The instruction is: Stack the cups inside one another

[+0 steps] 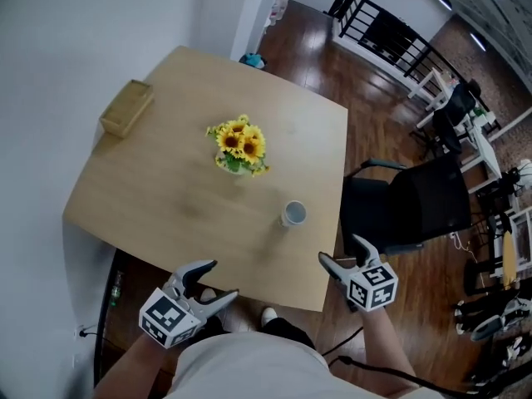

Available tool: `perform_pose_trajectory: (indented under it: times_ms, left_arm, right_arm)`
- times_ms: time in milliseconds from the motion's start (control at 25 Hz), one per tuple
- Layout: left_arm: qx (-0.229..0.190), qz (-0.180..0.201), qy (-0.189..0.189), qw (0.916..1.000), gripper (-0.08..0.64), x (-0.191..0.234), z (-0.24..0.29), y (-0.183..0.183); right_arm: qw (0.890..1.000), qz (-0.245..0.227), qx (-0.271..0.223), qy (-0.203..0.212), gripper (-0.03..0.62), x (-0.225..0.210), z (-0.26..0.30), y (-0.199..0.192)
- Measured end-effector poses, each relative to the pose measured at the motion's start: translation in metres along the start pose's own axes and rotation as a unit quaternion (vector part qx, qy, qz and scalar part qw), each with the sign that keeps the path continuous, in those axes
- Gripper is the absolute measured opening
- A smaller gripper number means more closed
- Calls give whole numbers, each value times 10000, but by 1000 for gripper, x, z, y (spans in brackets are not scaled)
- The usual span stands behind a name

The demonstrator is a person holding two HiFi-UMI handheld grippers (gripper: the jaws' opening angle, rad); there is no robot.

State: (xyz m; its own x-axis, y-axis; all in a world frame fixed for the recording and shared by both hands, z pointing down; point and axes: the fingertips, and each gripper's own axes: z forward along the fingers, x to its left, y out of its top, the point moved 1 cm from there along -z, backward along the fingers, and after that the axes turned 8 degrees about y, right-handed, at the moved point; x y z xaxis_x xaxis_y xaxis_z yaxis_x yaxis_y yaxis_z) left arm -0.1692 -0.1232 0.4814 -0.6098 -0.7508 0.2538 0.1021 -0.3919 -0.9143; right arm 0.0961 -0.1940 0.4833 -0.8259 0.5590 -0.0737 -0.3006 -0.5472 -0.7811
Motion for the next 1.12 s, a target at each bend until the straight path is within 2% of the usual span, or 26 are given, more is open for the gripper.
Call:
perform_pose_trajectory:
  times_ms: [160, 360, 600, 840, 1000, 1120]
  left_arm:
    - [-35, -24, 85, 10000, 320, -25, 4, 4]
    - [-43, 215, 476, 9986, 319, -70, 13, 7]
    - [-269, 347, 1104, 9929, 319, -182, 56, -6]
    - [-254, -37, 1668, 9857, 319, -297, 70, -31]
    - [-72, -44, 1816, 9833, 319, -349, 69, -37]
    - [-26, 52, 1767, 9842, 320, -373, 77, -36]
  right_arm:
    - [9996, -169, -31, 231, 403, 12, -31, -10]
    - [9964, -444, -414, 597, 403, 13, -69, -25]
    - [9875, -895, -645, 1128, 403, -9, -145, -90]
    - [9771, -1074, -514, 1764, 403, -23, -219, -158]
    - [9715, -1141, -600, 1988, 403, -25, -264, -180]
    - [9716, -987, -665, 2044, 403, -26, -287, -195]
